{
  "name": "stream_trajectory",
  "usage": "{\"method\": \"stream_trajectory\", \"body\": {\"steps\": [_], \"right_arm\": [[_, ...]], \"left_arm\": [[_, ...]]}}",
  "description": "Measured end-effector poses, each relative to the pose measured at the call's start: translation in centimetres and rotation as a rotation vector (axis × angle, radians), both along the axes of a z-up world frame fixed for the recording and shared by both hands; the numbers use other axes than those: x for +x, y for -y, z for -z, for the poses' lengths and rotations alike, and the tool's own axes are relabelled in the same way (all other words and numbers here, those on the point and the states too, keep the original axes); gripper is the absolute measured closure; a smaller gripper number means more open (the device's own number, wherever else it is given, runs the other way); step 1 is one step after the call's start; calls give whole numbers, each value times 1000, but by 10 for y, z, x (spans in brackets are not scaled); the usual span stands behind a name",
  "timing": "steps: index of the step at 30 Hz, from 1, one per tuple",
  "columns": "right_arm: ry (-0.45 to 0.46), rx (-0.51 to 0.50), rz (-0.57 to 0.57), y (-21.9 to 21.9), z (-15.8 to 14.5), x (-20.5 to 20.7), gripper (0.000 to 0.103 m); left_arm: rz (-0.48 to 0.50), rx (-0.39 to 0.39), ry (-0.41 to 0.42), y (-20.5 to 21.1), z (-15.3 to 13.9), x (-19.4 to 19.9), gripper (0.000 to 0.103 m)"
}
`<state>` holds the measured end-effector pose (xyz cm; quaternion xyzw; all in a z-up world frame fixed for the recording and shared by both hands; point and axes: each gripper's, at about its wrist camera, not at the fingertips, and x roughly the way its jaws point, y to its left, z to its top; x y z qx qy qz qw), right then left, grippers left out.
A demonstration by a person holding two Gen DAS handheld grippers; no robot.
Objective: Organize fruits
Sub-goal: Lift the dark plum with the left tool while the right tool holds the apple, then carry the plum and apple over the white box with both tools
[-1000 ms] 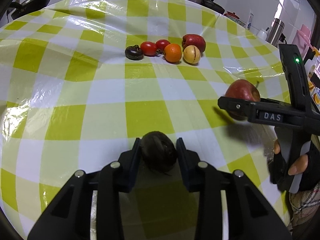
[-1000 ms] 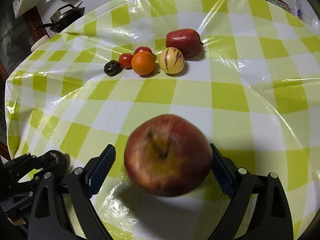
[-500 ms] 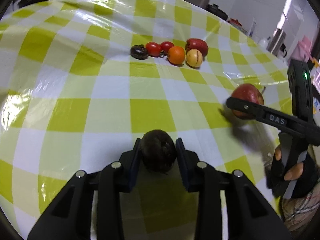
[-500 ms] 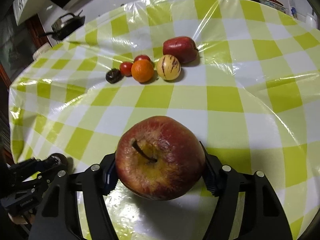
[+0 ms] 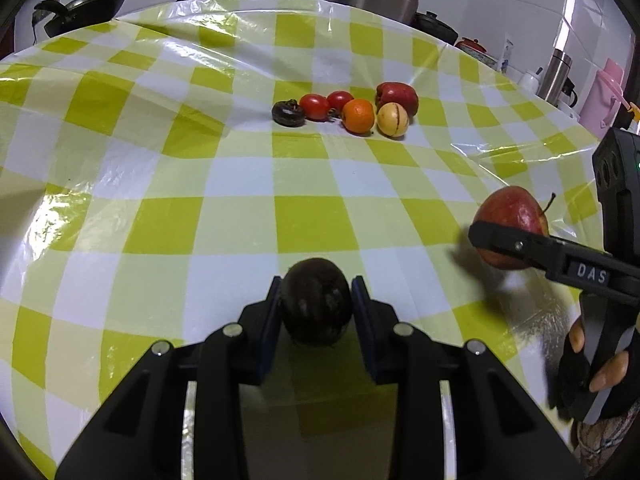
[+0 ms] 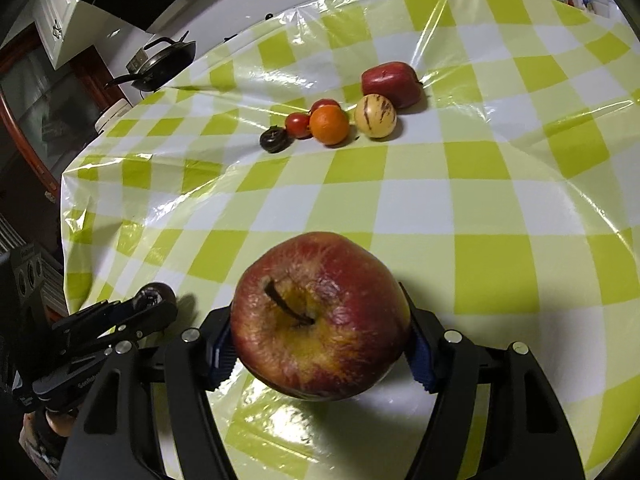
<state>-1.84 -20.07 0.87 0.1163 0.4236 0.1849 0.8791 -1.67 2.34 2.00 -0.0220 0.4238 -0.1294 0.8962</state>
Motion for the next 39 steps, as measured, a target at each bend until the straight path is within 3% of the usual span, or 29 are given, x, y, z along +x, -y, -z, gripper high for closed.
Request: {"method": "stream_trajectory", "body": {"steps": [17,32,39], "right_arm": [[-7,20,-124,-61,-6,-26,36],[-7,29,-325,-160,-19,-67,36],[-13,48,-464,-215,-27,-94,36]], "left_arm": [[-66,-7,49,-46,-17,-38,68],[-204,-38,91,-134,-27,-109,68],[-311,-60,104,-189,-32,-166,68]]}}
